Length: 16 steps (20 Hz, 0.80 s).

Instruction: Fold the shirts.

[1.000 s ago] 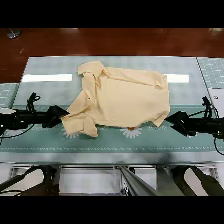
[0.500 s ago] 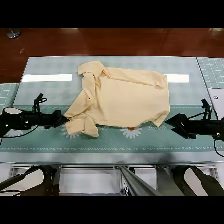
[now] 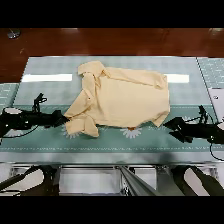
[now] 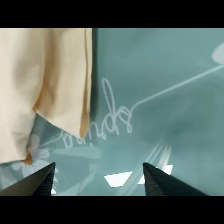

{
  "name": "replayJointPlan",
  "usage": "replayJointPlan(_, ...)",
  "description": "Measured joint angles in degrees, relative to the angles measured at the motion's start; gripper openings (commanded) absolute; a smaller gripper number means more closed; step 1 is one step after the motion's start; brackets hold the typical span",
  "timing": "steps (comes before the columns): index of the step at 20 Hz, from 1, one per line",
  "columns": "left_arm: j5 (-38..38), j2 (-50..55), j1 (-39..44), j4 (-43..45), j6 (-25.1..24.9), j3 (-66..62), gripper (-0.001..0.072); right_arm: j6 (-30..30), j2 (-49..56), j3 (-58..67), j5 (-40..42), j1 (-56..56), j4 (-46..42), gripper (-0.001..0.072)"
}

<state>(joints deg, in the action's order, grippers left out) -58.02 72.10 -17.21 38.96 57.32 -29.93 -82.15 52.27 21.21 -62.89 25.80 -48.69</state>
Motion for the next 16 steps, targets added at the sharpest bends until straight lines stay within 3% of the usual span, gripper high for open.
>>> replayJointPlan(11, 0.07, 0.02, 0.00, -0.04, -0.07, 0.00, 0.0015, 5.88, 14.27, 4.39, 4.33, -3.61, 10.73, 0.0594)
replayJointPlan(12, 0.07, 0.02, 0.00, -0.02, -0.04, 0.00, 0.0015, 5.84, 15.58, 5.27, 4.87, -5.22, 10.80, 0.0510)
replayJointPlan(13, 0.07, 0.02, 0.00, -0.04, 0.02, 0.00, 0.0015, 5.44, 16.79, 6.10, 5.68, -6.62, 10.49, 0.0362)
replayJointPlan(14, 0.07, 0.02, 0.00, -0.04, 0.04, 0.00, 0.0015, 5.11, 18.12, 7.06, 6.69, -8.04, 9.92, 0.0079)
replayJointPlan(15, 0.09, 0.00, 0.00, -0.04, 0.07, 0.00, 0.0015, 4.74, 19.19, 7.98, 7.54, -9.27, 8.98, 0.0021)
replayJointPlan(16, 0.09, 0.00, 0.00, -0.04, 0.09, 0.00, 0.0015, 4.66, 20.04, 9.01, 7.76, -10.45, 8.72, 0.0021)
